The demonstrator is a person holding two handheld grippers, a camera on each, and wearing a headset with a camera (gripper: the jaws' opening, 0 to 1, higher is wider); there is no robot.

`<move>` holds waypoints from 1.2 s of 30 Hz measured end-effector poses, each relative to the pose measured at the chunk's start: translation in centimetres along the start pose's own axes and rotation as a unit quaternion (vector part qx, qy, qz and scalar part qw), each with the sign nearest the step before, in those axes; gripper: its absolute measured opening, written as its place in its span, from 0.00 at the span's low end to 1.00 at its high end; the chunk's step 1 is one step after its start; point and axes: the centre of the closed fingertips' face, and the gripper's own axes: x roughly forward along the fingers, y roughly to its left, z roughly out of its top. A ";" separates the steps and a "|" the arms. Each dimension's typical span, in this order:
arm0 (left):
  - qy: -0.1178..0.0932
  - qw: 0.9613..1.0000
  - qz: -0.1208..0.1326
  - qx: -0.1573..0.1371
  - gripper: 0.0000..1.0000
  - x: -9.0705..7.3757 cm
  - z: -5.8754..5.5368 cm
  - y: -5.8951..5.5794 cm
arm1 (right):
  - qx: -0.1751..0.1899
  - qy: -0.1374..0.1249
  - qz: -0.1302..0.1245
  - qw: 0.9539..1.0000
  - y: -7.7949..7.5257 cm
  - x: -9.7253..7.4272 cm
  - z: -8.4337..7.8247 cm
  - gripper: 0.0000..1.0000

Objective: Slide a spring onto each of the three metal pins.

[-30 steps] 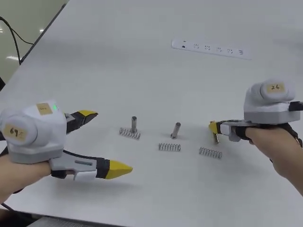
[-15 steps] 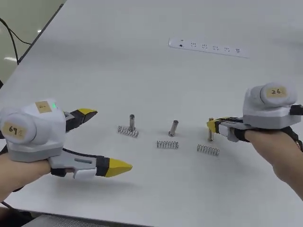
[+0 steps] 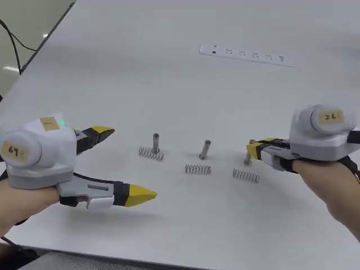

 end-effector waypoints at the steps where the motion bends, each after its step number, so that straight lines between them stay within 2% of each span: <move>1: 0.001 1.000 0.000 0.001 0.98 0.0 -0.1 0.0 | 0.002 -0.001 0.000 1.000 0.0 0.0 0.0 0.05; 17: -0.004 1.000 0.002 -0.004 0.98 -0.1 0.0 -0.1 | -0.016 -0.007 -0.001 1.000 0.2 -0.7 -0.8 0.05; 20: -0.005 1.000 0.002 -0.004 0.98 -0.1 0.0 -0.2 | -0.001 -0.006 0.009 1.000 0.3 -0.7 -0.9 0.05; 27: -0.005 1.000 0.000 -0.004 0.98 -0.1 0.1 -0.5 | -0.001 -0.006 0.009 1.000 0.5 -0.7 -0.9 0.06; 36: -0.005 1.000 0.004 -0.004 0.98 -0.4 0.2 -0.2 | -0.005 -0.007 0.013 1.000 0.8 -0.7 -0.7 0.17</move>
